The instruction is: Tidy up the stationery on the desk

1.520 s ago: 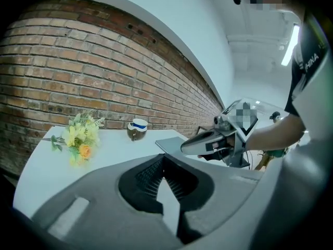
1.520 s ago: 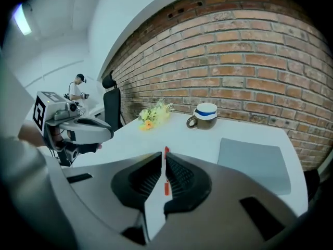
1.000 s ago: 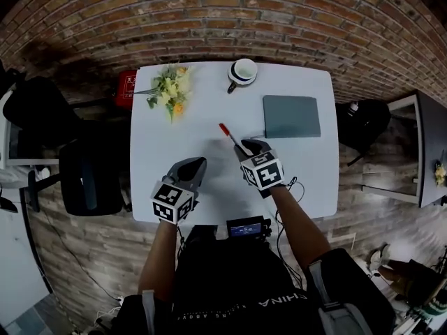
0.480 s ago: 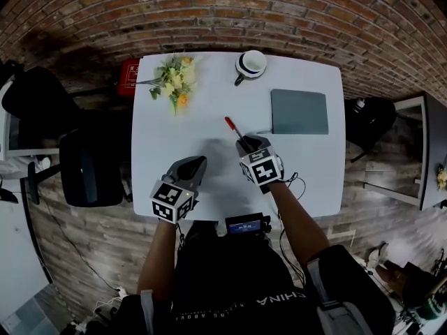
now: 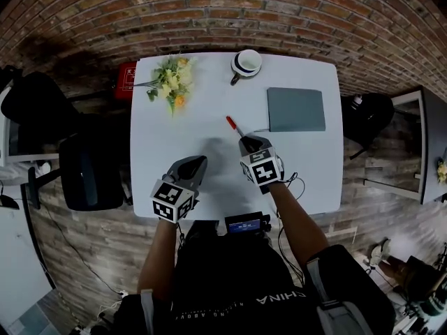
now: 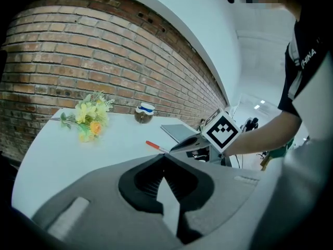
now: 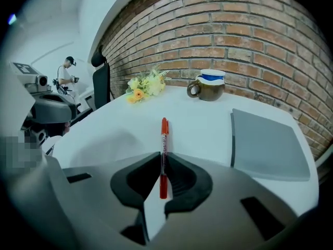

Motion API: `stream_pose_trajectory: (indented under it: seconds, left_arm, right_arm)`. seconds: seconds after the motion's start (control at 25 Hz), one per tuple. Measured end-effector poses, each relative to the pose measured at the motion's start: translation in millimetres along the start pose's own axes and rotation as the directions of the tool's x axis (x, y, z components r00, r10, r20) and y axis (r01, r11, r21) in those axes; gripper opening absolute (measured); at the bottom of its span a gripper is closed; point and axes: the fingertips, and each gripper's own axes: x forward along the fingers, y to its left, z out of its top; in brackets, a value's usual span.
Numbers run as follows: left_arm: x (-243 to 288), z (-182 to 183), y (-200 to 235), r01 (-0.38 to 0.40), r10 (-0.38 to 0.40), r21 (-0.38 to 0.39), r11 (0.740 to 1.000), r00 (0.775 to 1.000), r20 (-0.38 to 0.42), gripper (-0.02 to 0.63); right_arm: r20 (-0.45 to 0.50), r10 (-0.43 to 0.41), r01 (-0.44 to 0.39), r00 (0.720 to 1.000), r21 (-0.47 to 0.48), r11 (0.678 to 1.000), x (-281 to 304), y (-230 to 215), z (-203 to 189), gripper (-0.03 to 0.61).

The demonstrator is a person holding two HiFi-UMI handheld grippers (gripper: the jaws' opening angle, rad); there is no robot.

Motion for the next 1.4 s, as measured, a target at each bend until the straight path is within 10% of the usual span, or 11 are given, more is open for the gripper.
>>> stream_pose_trajectory:
  seconds: [1.4]
  left_arm:
    - [52,-8,-89,0.246,-0.232,0.127,0.961,0.966,-0.117,0.003]
  right_arm:
    - [-0.023,-0.198,0.186,0.980,0.466,0.865,-85,-41,-107,0.049]
